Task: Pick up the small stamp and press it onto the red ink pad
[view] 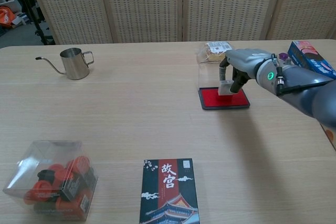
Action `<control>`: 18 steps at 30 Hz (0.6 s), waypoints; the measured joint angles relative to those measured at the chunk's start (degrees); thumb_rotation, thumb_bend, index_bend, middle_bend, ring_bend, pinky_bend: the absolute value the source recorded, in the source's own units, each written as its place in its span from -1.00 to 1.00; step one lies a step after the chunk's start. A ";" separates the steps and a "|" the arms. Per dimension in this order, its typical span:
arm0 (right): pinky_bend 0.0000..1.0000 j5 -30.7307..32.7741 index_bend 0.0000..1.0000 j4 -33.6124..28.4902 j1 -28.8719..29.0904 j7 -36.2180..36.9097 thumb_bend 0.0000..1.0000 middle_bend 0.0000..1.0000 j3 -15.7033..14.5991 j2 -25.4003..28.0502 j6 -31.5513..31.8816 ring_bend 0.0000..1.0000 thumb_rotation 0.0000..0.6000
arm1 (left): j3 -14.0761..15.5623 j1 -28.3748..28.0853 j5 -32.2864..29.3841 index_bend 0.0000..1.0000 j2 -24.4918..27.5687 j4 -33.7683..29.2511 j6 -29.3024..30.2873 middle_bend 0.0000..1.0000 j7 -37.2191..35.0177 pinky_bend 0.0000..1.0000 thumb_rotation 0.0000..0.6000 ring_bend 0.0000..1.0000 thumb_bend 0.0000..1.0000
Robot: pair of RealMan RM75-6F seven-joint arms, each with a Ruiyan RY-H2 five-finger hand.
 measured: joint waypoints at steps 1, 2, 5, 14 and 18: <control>1.00 -0.01 0.02 0.00 0.01 -0.05 0.29 0.97 0.02 -0.01 0.01 1.00 1.00 | 0.00 0.00 0.01 -1.00 0.05 0.02 -0.02 -1.00 -0.12 -1.00 1.00 -1.00 -1.00; 1.00 -0.02 0.02 -0.03 0.04 -0.11 0.29 0.97 0.10 -0.01 0.06 1.00 1.00 | 0.01 -0.01 0.02 -1.00 0.08 0.03 -0.04 -1.00 -0.21 -1.00 1.00 -1.00 -1.00; 1.00 0.00 0.02 -0.33 0.09 -0.42 0.29 0.97 0.25 0.01 0.21 1.00 1.00 | 0.03 -0.01 0.10 -1.00 0.16 0.06 -0.06 -1.00 -0.47 -1.00 1.00 -1.00 -1.00; 1.00 1.09 0.02 -0.71 0.22 -1.95 0.29 0.97 0.37 0.00 0.20 1.00 1.00 | 0.15 0.13 0.50 -1.00 0.38 0.15 0.22 -1.00 -1.09 -1.00 1.00 -1.00 -1.00; 1.00 1.50 0.02 -1.01 0.19 -2.36 0.29 0.97 0.54 0.34 0.28 1.00 1.00 | 0.26 0.12 0.73 -1.00 0.44 0.10 0.22 -1.00 -1.21 -1.00 1.00 -1.00 -1.00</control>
